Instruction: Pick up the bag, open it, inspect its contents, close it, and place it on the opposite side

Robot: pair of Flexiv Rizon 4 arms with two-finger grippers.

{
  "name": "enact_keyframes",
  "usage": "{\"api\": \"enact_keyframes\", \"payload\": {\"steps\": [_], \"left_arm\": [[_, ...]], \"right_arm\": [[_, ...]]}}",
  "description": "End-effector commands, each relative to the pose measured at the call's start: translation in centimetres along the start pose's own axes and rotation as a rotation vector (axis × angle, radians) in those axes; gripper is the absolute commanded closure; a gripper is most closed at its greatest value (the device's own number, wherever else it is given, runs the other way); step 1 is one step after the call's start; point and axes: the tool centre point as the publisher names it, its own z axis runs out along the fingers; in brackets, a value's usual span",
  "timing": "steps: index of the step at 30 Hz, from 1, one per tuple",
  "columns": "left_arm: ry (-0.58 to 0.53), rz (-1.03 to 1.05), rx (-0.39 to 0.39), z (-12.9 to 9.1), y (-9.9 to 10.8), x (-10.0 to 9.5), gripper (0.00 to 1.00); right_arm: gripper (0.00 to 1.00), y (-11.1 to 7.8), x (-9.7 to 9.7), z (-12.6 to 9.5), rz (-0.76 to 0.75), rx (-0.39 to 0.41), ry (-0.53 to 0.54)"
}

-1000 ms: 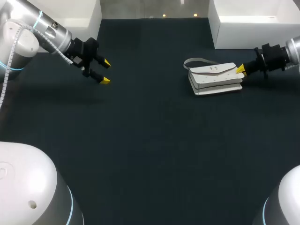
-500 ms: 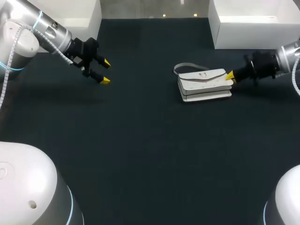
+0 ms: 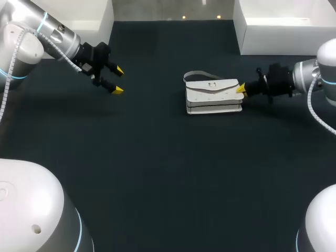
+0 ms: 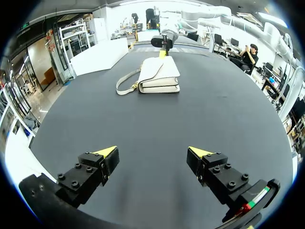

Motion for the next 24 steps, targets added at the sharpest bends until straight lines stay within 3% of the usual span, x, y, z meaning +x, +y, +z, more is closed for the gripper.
{"api": "enact_keyframes", "payload": {"steps": [1,10,24], "left_arm": [[-0.001,0.001,0.003,0.1,0.1,0.0,0.0],[-0.001,0.001,0.003,0.1,0.1,0.0,0.0],[-0.001,0.001,0.003,0.1,0.1,0.0,0.0]], "right_arm": [[1.0,-0.8,0.6,1.6,-0.003,-0.305,-0.003],[1.0,-1.5,1.8,3.9,-0.013,-0.245,-0.005],[1.0,-0.1,3.4,6.7,-0.077,-0.058,0.014]]}}
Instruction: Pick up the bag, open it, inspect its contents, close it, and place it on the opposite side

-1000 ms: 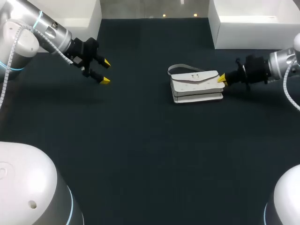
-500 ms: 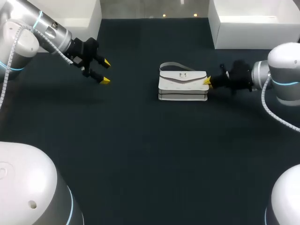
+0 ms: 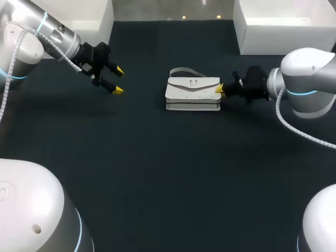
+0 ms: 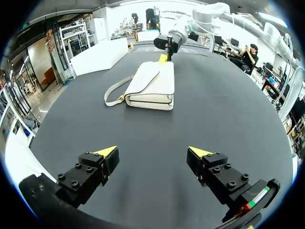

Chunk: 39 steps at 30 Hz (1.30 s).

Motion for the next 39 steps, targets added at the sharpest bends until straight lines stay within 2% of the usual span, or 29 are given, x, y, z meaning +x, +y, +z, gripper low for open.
{"api": "enact_keyframes", "payload": {"steps": [1,15,24,27,32,36,39], "left_arm": [[-0.001,0.001,0.003,0.1,0.1,0.0,0.0],[-0.001,0.001,0.003,0.1,0.1,0.0,0.0],[-0.001,0.001,0.003,0.1,0.1,0.0,0.0],[-0.001,0.001,0.003,0.1,0.1,0.0,0.0],[-0.001,0.001,0.003,0.1,0.1,0.0,0.0],[-0.001,0.001,0.003,0.1,0.1,0.0,0.0],[-0.001,0.001,0.003,0.1,0.1,0.0,0.0]], "right_arm": [[1.0,1.3,-0.1,0.7,-0.004,0.071,0.013],[1.0,0.2,0.4,1.8,-0.002,0.081,0.025],[1.0,0.1,0.8,2.0,-0.021,0.131,0.004],[0.76,0.1,0.7,1.9,-0.021,0.154,-0.006],[0.65,0.2,0.5,1.8,-0.022,0.21,-0.021],[0.67,0.2,0.4,1.5,-0.038,0.278,-0.042],[0.73,0.2,0.4,1.4,-0.052,0.337,-0.058]]}}
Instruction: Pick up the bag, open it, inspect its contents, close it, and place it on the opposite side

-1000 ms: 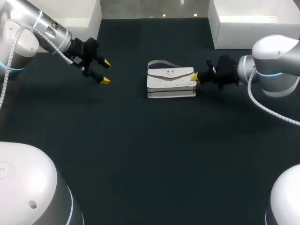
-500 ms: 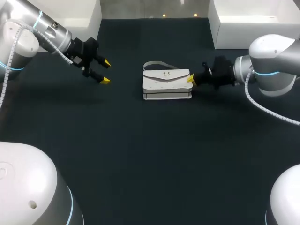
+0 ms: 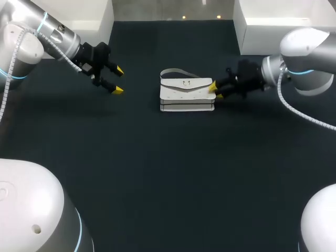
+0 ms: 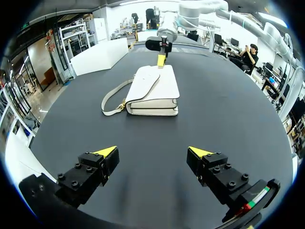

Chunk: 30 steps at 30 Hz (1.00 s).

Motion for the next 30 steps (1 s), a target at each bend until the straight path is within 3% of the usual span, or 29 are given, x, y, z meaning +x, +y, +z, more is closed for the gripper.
{"api": "enact_keyframes", "payload": {"steps": [1,5,12,23,30], "left_arm": [[-0.001,0.001,0.003,0.1,0.1,0.0,0.0],[-0.001,0.001,0.003,0.1,0.1,0.0,0.0],[-0.001,0.001,0.003,0.1,0.1,0.0,0.0],[-0.001,0.001,0.003,0.1,0.1,0.0,0.0],[-0.001,0.001,0.003,0.1,0.1,0.0,0.0]], "right_arm": [[0.74,1.0,0.1,-0.3,-0.008,0.107,-0.016],[0.78,0.9,0.1,-0.5,-0.011,0.144,-0.04],[0.69,0.9,-0.1,-0.1,-0.002,0.195,-0.057],[0.81,0.8,-0.4,0.3,0.061,0.176,-0.061],[0.8,0.6,-0.4,0.5,0.084,0.152,-0.053]]}}
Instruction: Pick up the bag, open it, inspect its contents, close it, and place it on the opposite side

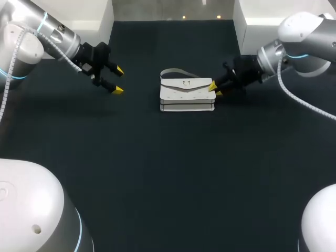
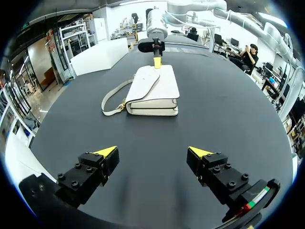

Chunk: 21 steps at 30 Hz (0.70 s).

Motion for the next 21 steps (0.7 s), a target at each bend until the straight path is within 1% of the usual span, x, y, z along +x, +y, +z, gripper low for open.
{"api": "enact_keyframes", "payload": {"steps": [1,3,4,5,14,21], "left_arm": [[-0.001,0.001,0.003,0.1,0.1,0.0,0.0],[-0.001,0.001,0.003,0.1,0.1,0.0,0.0],[-0.001,0.001,0.003,0.1,0.1,0.0,0.0],[-0.001,0.001,0.003,0.1,0.1,0.0,0.0],[-0.001,0.001,0.003,0.1,0.1,0.0,0.0],[-0.001,0.001,0.003,0.1,0.1,0.0,0.0]], "right_arm": [[0.81,-0.3,0.0,0.1,0.001,-0.009,0.003],[0.88,-0.3,0.1,0.1,0.0,-0.012,0.005],[0.98,-0.3,0.1,0.1,-0.002,-0.015,0.007],[1.0,-0.4,0.2,0.1,-0.003,-0.016,0.009],[1.0,-0.5,1.4,0.8,-0.02,-0.022,0.022],[1.0,-0.5,2.2,2.1,-0.025,-0.03,0.038]]}}
